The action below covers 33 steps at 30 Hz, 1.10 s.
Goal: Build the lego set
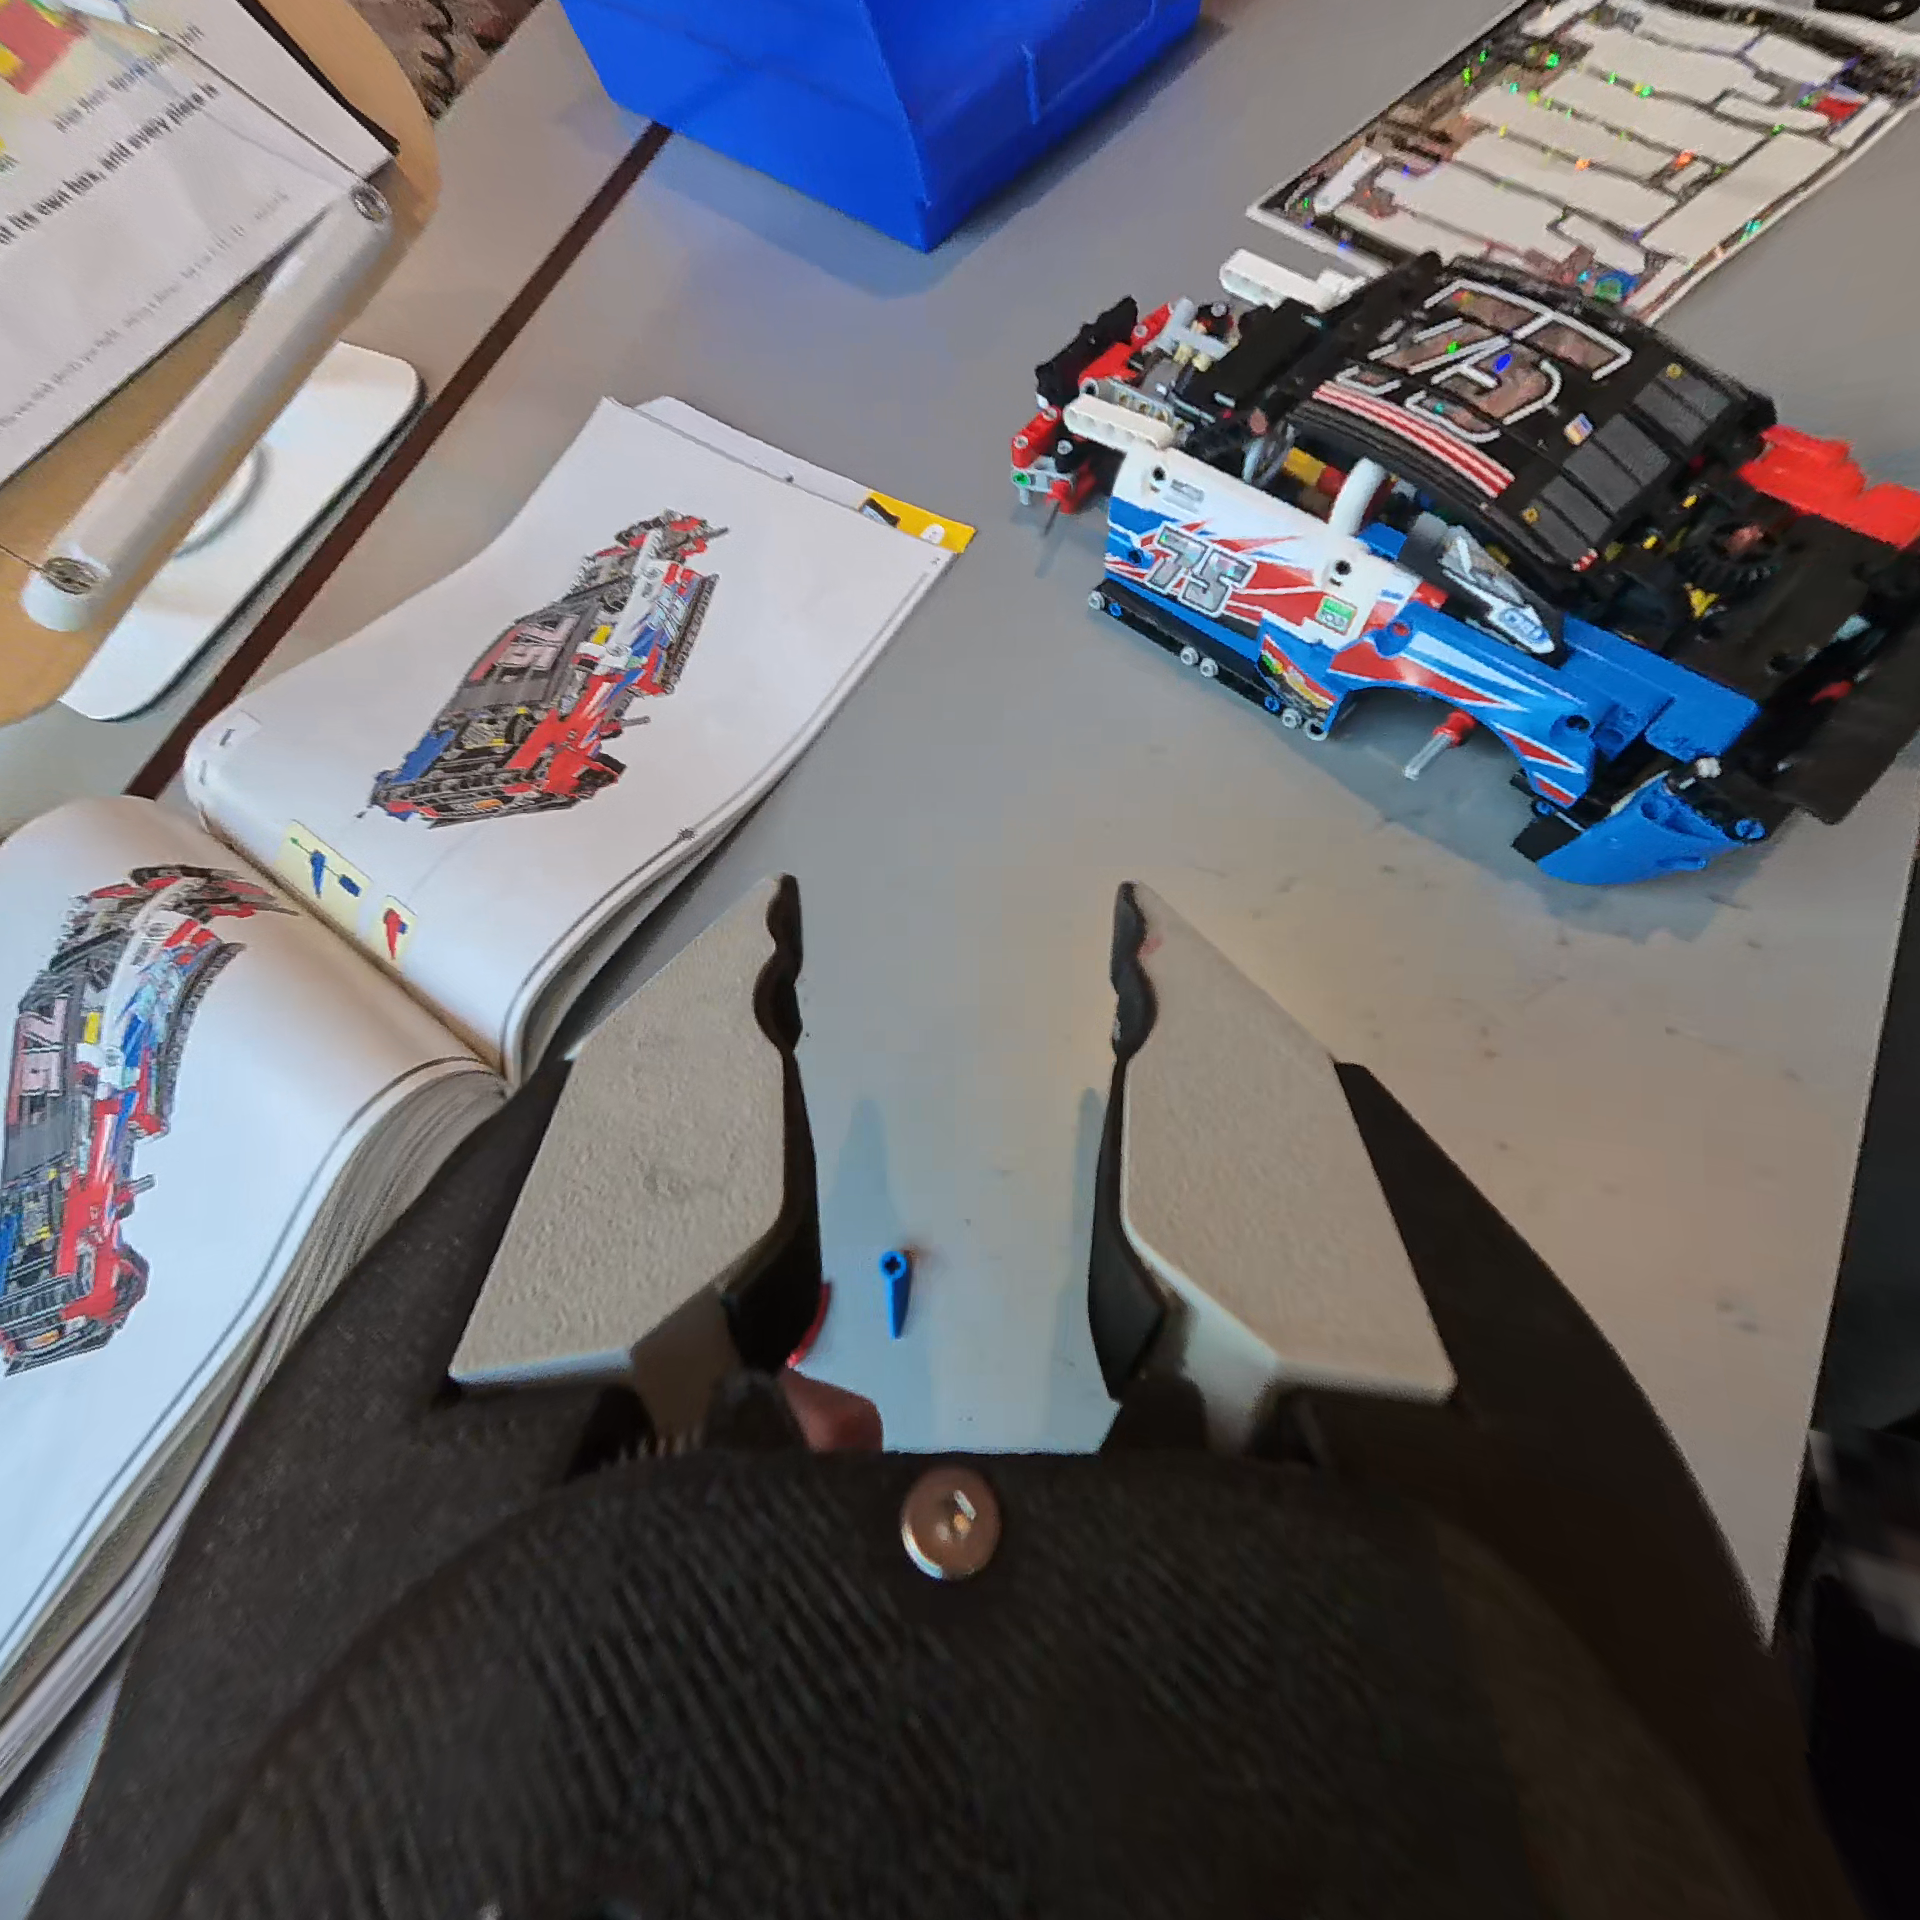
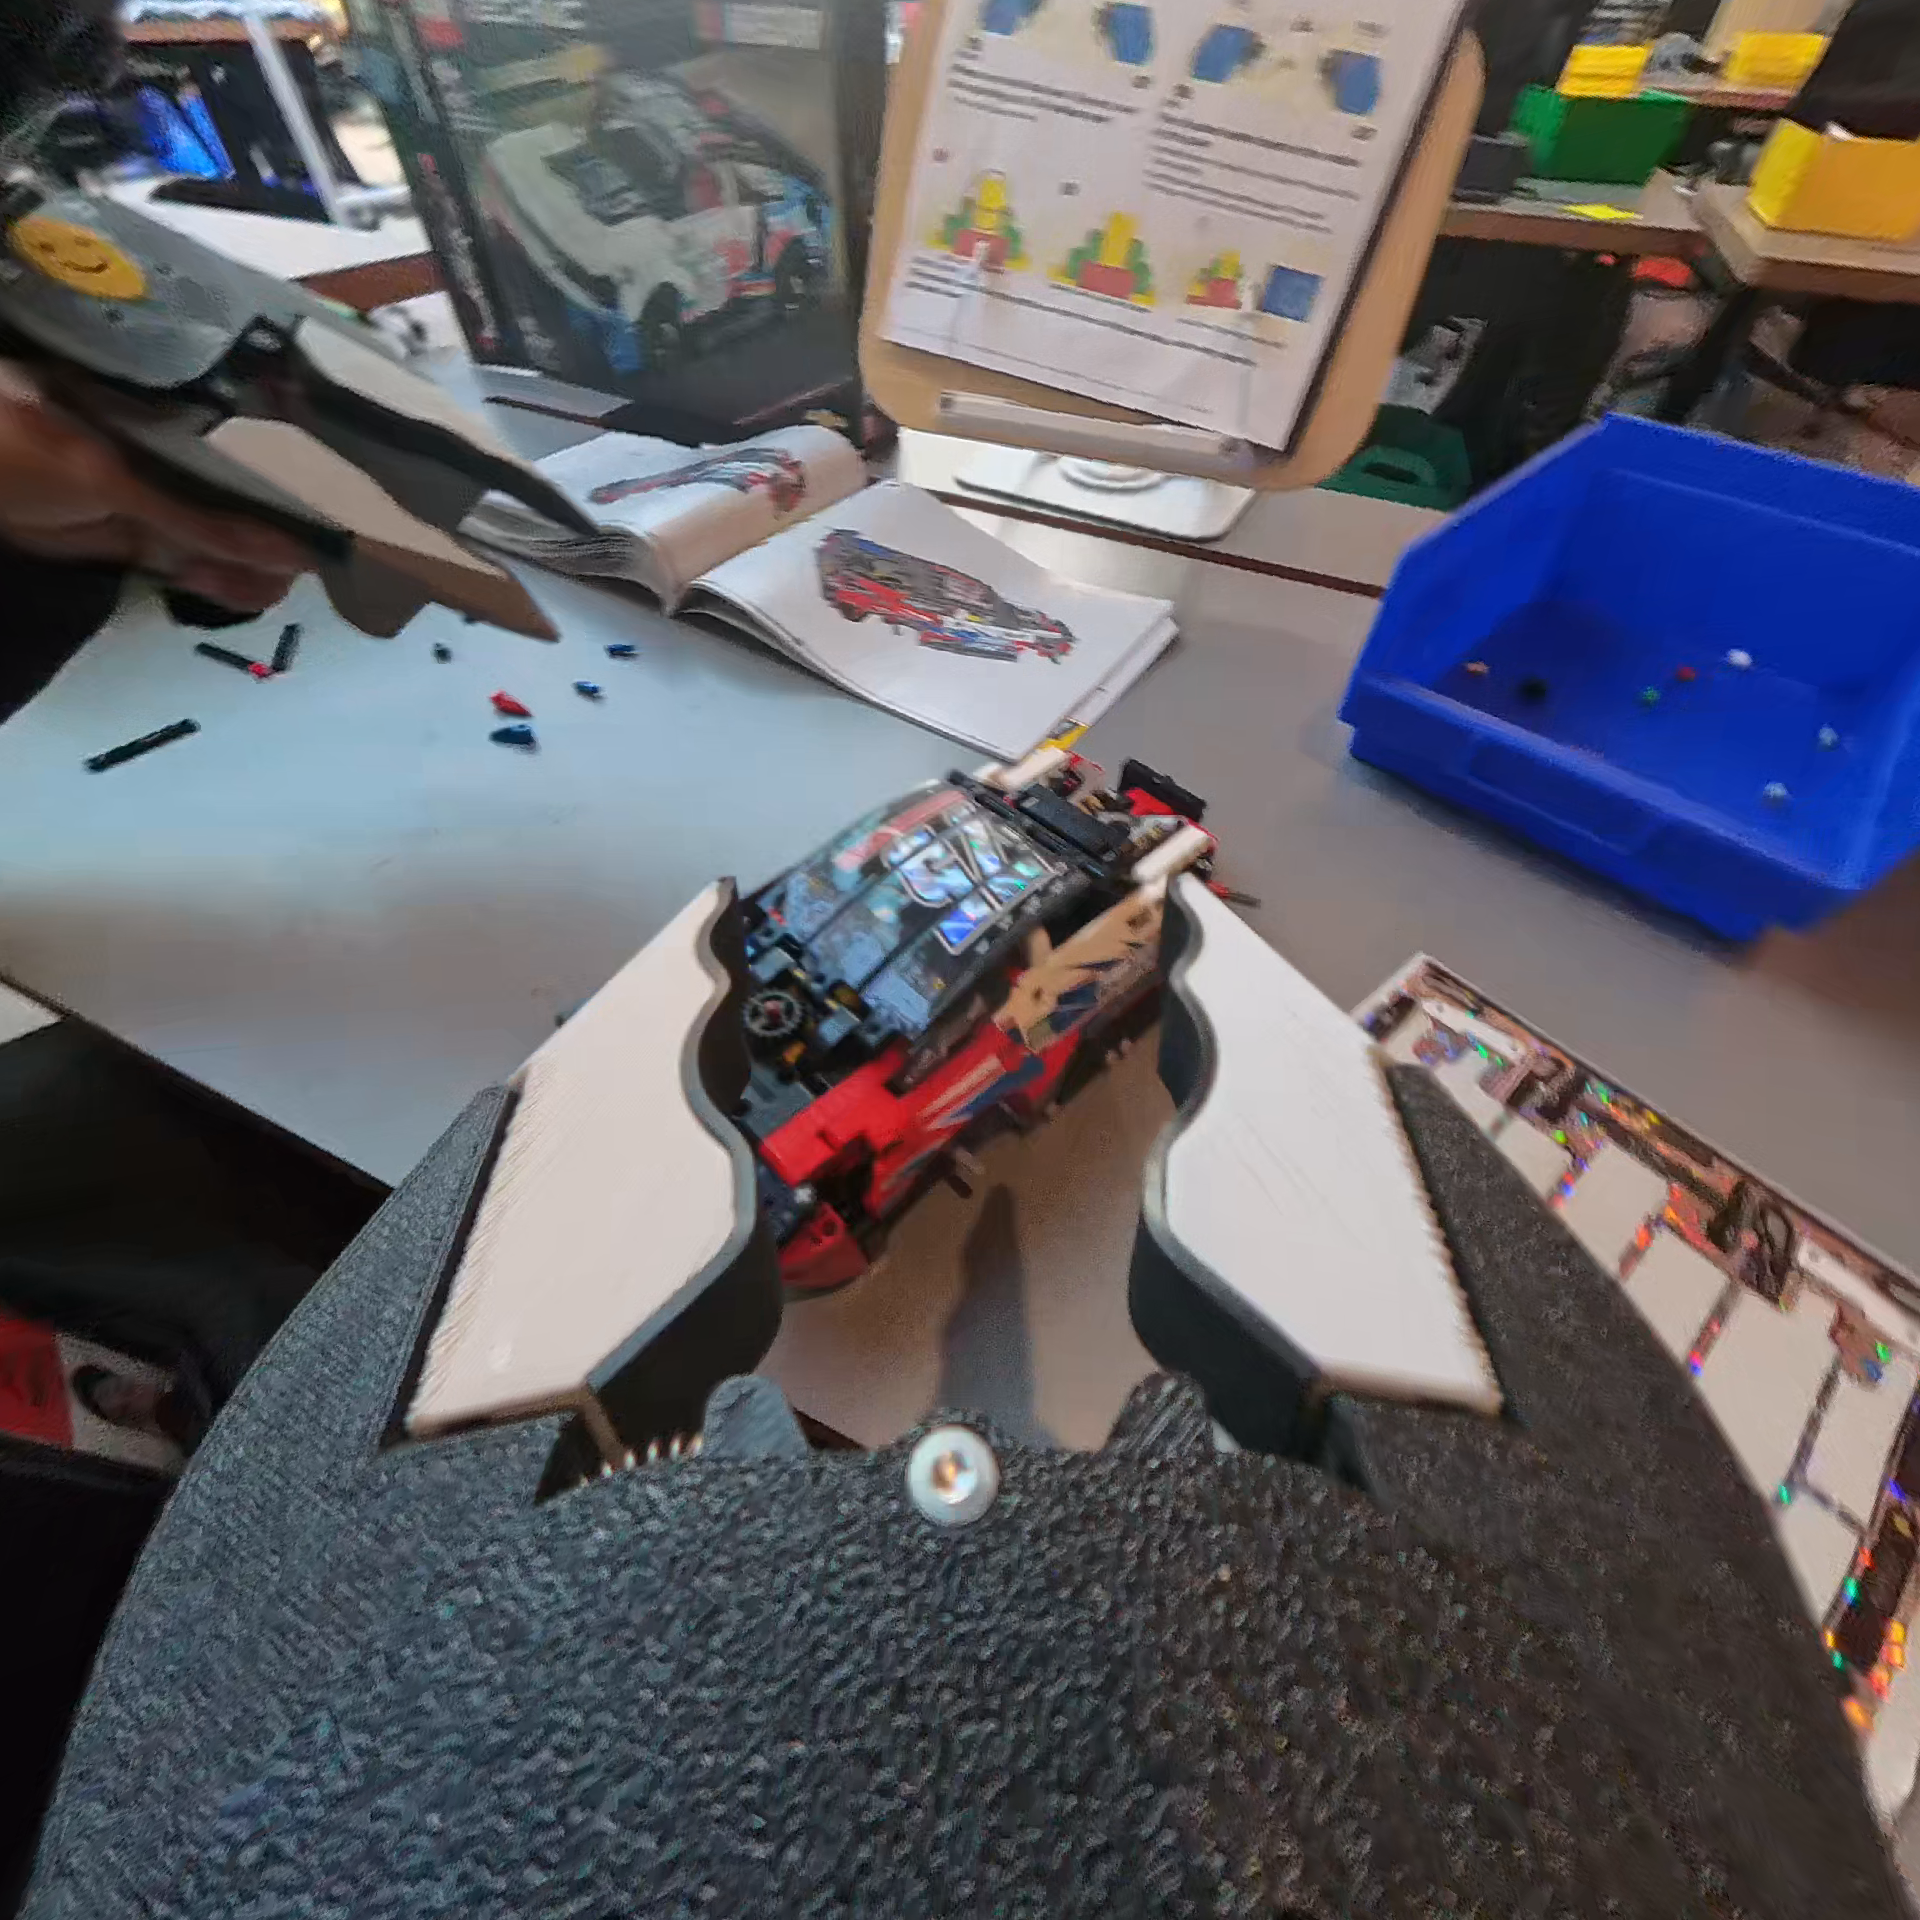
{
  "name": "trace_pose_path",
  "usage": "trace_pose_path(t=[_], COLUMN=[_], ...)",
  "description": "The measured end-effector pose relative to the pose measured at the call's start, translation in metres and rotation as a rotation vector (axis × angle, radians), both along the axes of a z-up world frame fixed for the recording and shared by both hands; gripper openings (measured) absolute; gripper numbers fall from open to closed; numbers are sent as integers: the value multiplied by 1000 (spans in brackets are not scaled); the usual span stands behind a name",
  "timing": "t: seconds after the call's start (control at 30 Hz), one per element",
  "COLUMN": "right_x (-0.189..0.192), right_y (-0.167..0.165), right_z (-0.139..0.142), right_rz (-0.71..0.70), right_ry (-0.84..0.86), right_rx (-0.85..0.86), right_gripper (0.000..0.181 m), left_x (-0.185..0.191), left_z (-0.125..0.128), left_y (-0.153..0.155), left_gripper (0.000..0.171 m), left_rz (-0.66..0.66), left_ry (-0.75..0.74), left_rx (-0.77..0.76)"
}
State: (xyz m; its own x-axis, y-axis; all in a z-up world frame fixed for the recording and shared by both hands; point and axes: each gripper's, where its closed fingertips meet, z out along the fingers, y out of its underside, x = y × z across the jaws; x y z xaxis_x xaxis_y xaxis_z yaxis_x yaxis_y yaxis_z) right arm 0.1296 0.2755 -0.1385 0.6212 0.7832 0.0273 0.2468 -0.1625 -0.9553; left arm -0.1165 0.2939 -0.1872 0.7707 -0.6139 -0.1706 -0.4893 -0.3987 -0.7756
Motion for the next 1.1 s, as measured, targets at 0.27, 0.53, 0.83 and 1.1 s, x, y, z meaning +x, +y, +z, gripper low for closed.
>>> trace_pose_path(t=[0.27,0.53,0.83,1.1], right_x=[-24,-11,-93,-149], right_y=[14,8,-56,-89], right_z=[-2,-51,-56,-17], right_rz=[-31,-15,362,500], right_ry=[-59,-253,-515,-314], right_rx=[-60,-225,-44,83], right_gripper=[78,60,43,34], left_x=[-13,-37,-116,-179], left_z=[25,22,9,19], left_y=[3,-13,-44,-75], left_gripper=[57,55,55,53], left_rz=[22,65,238,415], left_ry=[-31,13,93,82], left_rx=[58,55,-2,8])
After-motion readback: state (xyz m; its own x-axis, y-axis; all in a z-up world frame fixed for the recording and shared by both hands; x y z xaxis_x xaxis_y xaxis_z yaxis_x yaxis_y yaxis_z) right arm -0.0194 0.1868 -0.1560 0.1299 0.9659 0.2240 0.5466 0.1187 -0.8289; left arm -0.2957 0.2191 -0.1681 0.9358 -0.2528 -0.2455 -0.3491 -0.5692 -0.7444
